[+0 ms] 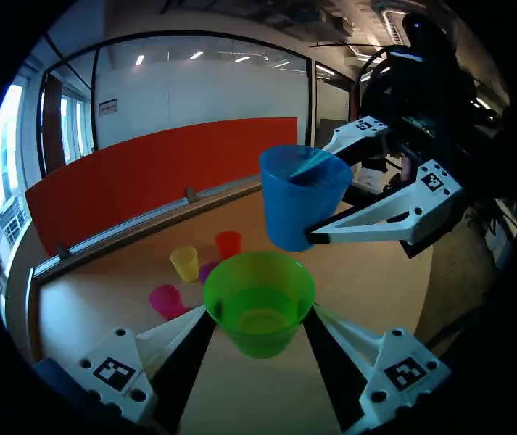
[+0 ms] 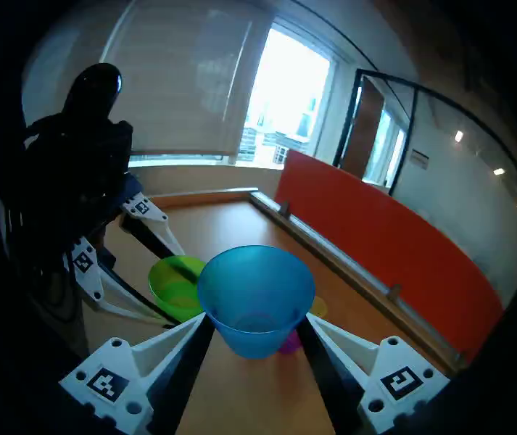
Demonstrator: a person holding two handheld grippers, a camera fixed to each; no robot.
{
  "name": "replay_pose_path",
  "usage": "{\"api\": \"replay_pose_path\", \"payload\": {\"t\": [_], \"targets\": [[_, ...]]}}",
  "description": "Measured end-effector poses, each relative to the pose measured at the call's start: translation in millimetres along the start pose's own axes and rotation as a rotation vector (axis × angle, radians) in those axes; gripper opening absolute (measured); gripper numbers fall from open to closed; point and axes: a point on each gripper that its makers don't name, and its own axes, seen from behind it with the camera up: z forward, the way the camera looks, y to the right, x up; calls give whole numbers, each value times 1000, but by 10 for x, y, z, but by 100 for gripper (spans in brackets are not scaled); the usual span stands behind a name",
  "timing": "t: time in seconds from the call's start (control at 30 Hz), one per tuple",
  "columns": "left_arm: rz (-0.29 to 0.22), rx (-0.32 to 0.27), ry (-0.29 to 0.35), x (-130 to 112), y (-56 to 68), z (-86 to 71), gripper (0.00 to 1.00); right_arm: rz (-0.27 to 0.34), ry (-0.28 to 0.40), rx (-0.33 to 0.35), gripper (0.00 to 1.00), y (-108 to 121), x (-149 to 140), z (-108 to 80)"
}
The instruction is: Pour water
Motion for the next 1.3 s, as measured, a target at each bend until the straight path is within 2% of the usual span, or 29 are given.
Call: {"api": "replay_pose_path", "payload": {"t": [0.13,0.47,1.0,1.3], "targets": [[0,9,0,-18,-14,-4,82,67,-18,9,82,-41,-82,4],[9,29,8,-39,-41,5,82,142,-60,28,82,-111,-234,26],[-4,63,18,-76,-166,31,82,170,-74,25,82,-122,-315,75],[-10,79,18,-132,-256,64,82,182,-83,1,82,-58,-438,109]]}}
